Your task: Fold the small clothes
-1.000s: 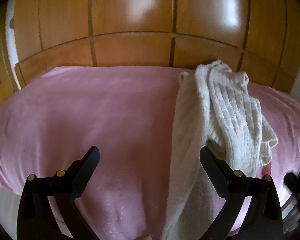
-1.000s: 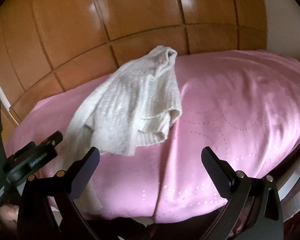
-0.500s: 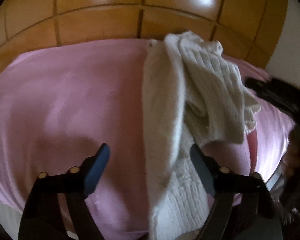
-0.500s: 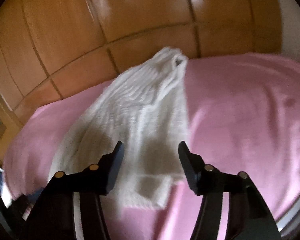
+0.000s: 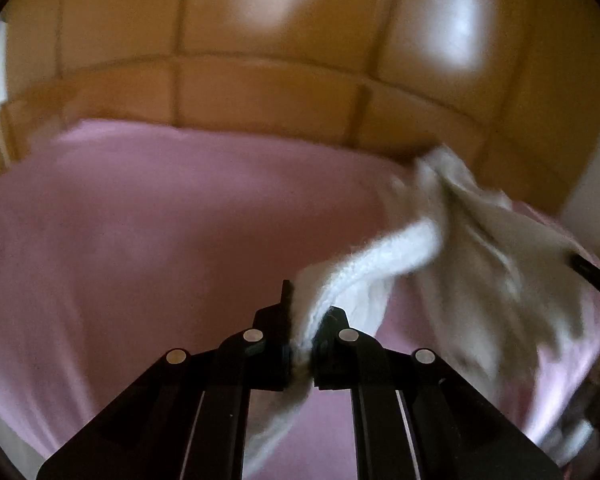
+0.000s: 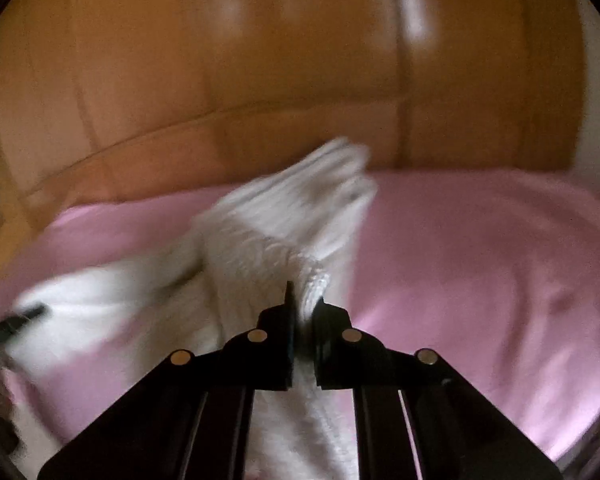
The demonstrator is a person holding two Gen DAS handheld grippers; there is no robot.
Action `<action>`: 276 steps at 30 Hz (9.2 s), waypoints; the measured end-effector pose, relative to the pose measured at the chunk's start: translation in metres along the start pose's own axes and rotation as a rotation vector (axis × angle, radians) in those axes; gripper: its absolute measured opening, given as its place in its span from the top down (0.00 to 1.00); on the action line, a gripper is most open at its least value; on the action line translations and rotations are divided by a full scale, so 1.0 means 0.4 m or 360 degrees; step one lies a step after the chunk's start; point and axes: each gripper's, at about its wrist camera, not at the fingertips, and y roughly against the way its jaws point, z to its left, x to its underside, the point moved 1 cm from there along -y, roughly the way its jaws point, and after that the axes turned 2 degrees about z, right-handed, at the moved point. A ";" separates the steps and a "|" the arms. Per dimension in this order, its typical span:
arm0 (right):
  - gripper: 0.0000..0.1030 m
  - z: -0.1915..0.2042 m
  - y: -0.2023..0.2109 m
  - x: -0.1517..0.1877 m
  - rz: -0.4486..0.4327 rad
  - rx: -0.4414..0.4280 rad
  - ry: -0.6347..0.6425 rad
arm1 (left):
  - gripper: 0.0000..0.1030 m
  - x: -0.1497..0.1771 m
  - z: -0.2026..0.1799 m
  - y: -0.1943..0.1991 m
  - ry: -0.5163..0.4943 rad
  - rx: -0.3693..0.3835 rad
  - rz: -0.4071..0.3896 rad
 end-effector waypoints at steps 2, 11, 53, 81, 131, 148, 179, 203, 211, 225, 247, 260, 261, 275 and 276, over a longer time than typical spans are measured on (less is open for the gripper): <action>0.94 -0.084 -0.001 -0.043 -0.0046 0.0196 -0.0005 | 0.94 -0.077 0.049 -0.036 0.0071 -0.0089 -0.0030; 0.86 -0.497 -0.136 -0.192 0.0042 0.0896 -0.0323 | 0.79 -0.293 0.172 -0.174 0.0315 -0.0382 -0.0047; 0.94 -0.106 0.005 -0.041 0.0131 -0.0720 -0.0428 | 0.89 0.201 -0.294 -0.140 0.0099 0.0905 0.0547; 0.94 -0.295 0.124 0.378 0.0602 -0.0306 -0.0420 | 0.95 0.291 0.084 0.127 0.0119 0.0522 0.0581; 0.27 0.174 -0.172 0.228 0.0577 -0.0497 0.0063 | 0.91 -0.159 0.694 -0.001 0.0563 -0.0470 0.0247; 0.17 0.202 -0.191 0.231 0.0472 -0.0351 0.0119 | 0.27 -0.183 0.616 -0.018 0.0562 -0.0369 0.0142; 0.76 -0.199 0.037 0.381 0.0579 -0.0147 -0.0184 | 0.87 0.278 0.093 0.088 0.0103 0.0449 0.0623; 0.42 -0.612 -0.299 0.091 0.0277 0.0765 -0.0058 | 0.43 0.084 -0.267 -0.149 -0.0281 0.0232 0.0325; 0.91 -0.647 -0.318 0.041 0.0335 0.0786 0.0015 | 0.36 0.089 -0.266 -0.180 -0.0279 0.0219 0.0305; 0.93 -0.527 0.105 -0.004 0.0430 0.0589 0.0309 | 0.35 0.073 -0.239 -0.190 -0.0275 0.0332 0.0270; 0.75 -0.979 -0.146 -0.287 0.0532 0.0792 -0.0394 | 0.28 0.071 -0.261 -0.221 -0.0315 0.0293 0.0287; 0.29 -0.732 -0.153 -0.056 0.0494 0.0117 -0.0383 | 0.28 0.043 -0.146 -0.129 -0.0198 0.0237 0.0227; 0.29 -0.680 -0.143 -0.023 0.0516 0.0005 -0.0373 | 0.28 0.042 -0.125 -0.117 -0.0176 0.0225 0.0218; 0.63 -0.351 -0.045 0.312 0.0814 -0.0512 -0.0341 | 0.36 0.232 0.084 0.004 0.0142 0.0444 0.0375; 0.75 -0.341 -0.041 0.312 0.0816 -0.0503 -0.0326 | 0.44 0.239 0.075 0.006 0.0118 0.0451 0.0378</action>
